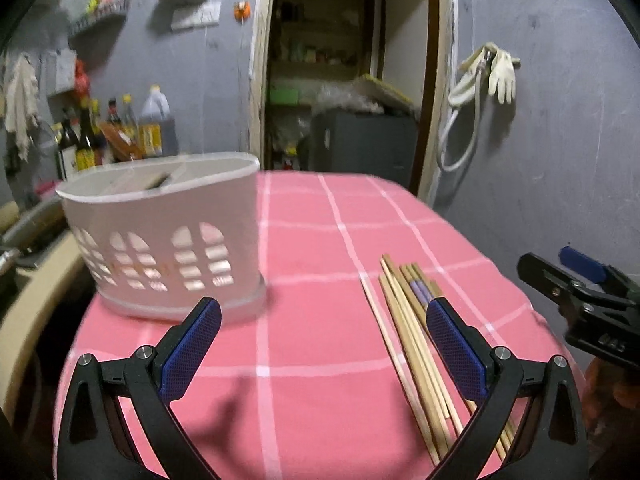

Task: Organize utensils
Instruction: 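Move both tools toward the chopsticks and open the left tool around one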

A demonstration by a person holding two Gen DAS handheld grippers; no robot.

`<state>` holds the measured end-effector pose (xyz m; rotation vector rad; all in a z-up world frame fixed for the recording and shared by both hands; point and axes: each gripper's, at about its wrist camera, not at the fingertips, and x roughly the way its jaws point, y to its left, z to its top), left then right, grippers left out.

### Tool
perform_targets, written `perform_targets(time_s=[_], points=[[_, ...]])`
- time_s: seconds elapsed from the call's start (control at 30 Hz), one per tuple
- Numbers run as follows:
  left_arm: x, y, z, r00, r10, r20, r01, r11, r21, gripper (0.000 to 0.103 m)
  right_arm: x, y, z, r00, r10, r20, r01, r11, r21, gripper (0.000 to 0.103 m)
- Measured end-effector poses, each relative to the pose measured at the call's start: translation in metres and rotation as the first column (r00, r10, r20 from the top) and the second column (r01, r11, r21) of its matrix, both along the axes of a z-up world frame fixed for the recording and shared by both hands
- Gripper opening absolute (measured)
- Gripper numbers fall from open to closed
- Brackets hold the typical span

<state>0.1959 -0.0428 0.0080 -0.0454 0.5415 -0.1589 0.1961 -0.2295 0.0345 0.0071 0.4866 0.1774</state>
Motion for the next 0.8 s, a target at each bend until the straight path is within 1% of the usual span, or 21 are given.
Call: perform_targets(time_s=[0.03, 0.1, 0.13, 0.17, 0.23, 0.3, 0.37, 0.4, 0.43, 0.47, 0.5, 0.63, 0.73, 0.8], points=[[0.003, 0.001, -0.002, 1.000, -0.004, -0.015, 0.004, 1.000, -0.007, 0.100, 0.005, -0.001, -0.003, 1.000, -0.001, -0.027, 0.001, 1.000, 0.002, 0.085], [0.009, 0.001, -0.005, 0.999, -0.012, -0.047, 0.011, 1.000, -0.019, 0.099, 0.014, -0.002, -0.009, 0.997, 0.007, -0.080, -0.006, 1.000, 0.008, 0.081], [0.013, 0.001, -0.008, 0.997, -0.020, -0.069, 0.018, 1.000, -0.024, 0.098, 0.018, -0.002, -0.012, 0.994, 0.017, -0.105, -0.016, 1.000, 0.013, 0.076], [0.014, 0.001, -0.009, 0.996, -0.026, -0.084, 0.023, 0.999, -0.028, 0.096, 0.020, -0.002, -0.013, 0.992, 0.026, -0.125, -0.024, 1.000, 0.016, 0.074], [0.018, 0.002, -0.012, 0.992, -0.041, -0.122, 0.036, 0.999, -0.040, 0.091, 0.024, -0.002, -0.017, 0.987, 0.040, -0.153, -0.037, 0.999, 0.018, 0.063], [0.023, 0.001, -0.014, 0.986, -0.059, -0.156, 0.051, 0.997, -0.052, 0.080, 0.028, 0.000, -0.020, 0.981, 0.052, -0.185, -0.050, 0.999, 0.018, 0.059], [0.029, 0.000, -0.019, 0.981, -0.071, -0.183, 0.062, 0.997, -0.055, 0.075, 0.034, 0.000, -0.024, 0.973, 0.064, -0.222, -0.061, 0.998, 0.022, 0.054], [0.032, 0.000, -0.020, 0.977, -0.078, -0.201, 0.067, 0.996, -0.059, 0.071, 0.036, 0.001, -0.026, 0.970, 0.069, -0.234, -0.065, 0.998, 0.024, 0.050], [0.034, -0.001, -0.022, 0.972, -0.086, -0.217, 0.074, 0.995, -0.064, 0.068, 0.038, 0.001, -0.027, 0.966, 0.075, -0.249, -0.071, 0.997, 0.025, 0.048], [0.037, 0.000, -0.022, 0.968, -0.093, -0.232, 0.079, 0.994, -0.069, 0.062, 0.040, 0.002, -0.029, 0.961, 0.081, -0.263, -0.077, 0.997, 0.025, 0.047], [0.039, 0.000, -0.023, 0.964, -0.099, -0.246, 0.084, 0.994, -0.071, 0.059, 0.041, 0.002, -0.031, 0.958, 0.086, -0.272, -0.083, 0.996, 0.023, 0.045], [0.047, -0.003, -0.028, 0.946, -0.122, -0.301, 0.104, 0.992, -0.074, 0.050, 0.044, 0.008, -0.036, 0.944, 0.110, -0.313, -0.112, 0.994, 0.010, 0.041], [0.051, -0.006, -0.028, 0.941, -0.136, -0.311, 0.121, 0.990, -0.067, 0.045, 0.046, 0.011, -0.040, 0.935, 0.110, -0.338, -0.118, 0.993, -0.003, 0.039], [0.052, -0.014, -0.031, 0.939, -0.135, -0.317, 0.122, 0.991, -0.060, 0.038, 0.049, 0.011, -0.042, 0.930, 0.110, -0.351, -0.121, 0.993, -0.009, 0.038]])
